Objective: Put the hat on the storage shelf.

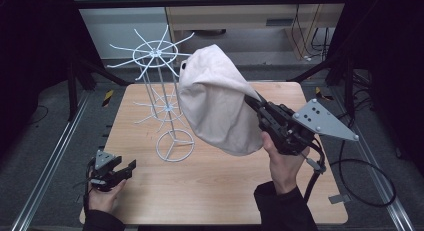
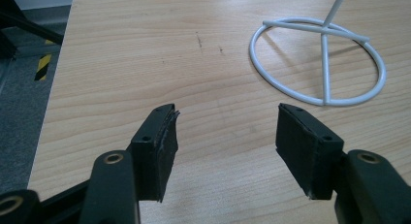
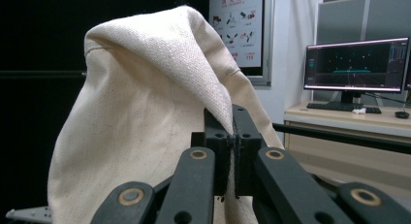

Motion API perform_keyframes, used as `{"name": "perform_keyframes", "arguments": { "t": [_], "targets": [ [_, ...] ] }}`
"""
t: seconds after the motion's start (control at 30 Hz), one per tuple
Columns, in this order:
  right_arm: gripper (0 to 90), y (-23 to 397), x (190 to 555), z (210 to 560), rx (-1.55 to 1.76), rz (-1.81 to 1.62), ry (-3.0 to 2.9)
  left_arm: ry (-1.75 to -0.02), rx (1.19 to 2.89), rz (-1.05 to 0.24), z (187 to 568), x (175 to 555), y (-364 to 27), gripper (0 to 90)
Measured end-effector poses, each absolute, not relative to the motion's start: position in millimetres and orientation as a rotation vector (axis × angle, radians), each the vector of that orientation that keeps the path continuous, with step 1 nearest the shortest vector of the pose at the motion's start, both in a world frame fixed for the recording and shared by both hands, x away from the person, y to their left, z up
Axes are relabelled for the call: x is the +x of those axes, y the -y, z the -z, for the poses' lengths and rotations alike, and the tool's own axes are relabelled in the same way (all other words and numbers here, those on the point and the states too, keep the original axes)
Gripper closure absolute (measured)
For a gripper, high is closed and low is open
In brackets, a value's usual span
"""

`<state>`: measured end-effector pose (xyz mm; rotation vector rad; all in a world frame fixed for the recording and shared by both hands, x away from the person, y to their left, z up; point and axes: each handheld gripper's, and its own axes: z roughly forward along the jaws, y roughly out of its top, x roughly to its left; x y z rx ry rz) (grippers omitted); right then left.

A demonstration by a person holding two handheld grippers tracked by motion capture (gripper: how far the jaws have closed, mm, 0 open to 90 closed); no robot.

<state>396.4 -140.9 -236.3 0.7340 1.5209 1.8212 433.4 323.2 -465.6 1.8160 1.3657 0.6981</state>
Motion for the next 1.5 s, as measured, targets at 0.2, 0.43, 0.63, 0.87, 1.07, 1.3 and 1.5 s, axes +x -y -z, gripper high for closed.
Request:
{"name": "perform_keyframes", "arguments": {
  "t": [0.2, 0.43, 0.63, 0.87, 1.07, 1.3, 1.5],
  "targets": [
    [88.5, 127.4, 402.8, 228.3, 0.727, -1.846, -1.513, -1.364, 1.817, -0.699, 465.5, 433.4, -323.6, 39.8],
    [88.4, 109.8, 412.9, 225.6, 0.729, -1.842, -1.535, -1.363, 1.816, -0.698, 465.4, 433.4, -323.9, 39.8],
    [88.4, 98.7, 419.6, 229.6, 0.729, -1.839, -1.55, -1.363, 1.816, -0.698, 465.3, 433.3, -324.1, 39.8],
    [88.3, 94.5, 419.7, 238.0, 0.704, -1.814, -1.573, -1.363, 1.822, -0.697, 465.4, 433.4, -323.9, 39.8],
    [88.0, 94.2, 421.8, 248.5, 0.698, -1.799, -1.603, -1.363, 1.826, -0.695, 465.5, 433.4, -323.9, 39.8],
    [87.3, 93.4, 427.7, 262.4, 0.706, -1.772, -1.676, -1.367, 1.818, -0.694, 465.9, 433.6, -323.2, 39.8],
    [86.3, 90.7, 431.6, 269.0, 0.722, -1.762, -1.714, -1.367, 1.821, -0.694, 466.1, 433.7, -323.0, 39.8]
  ]
}}
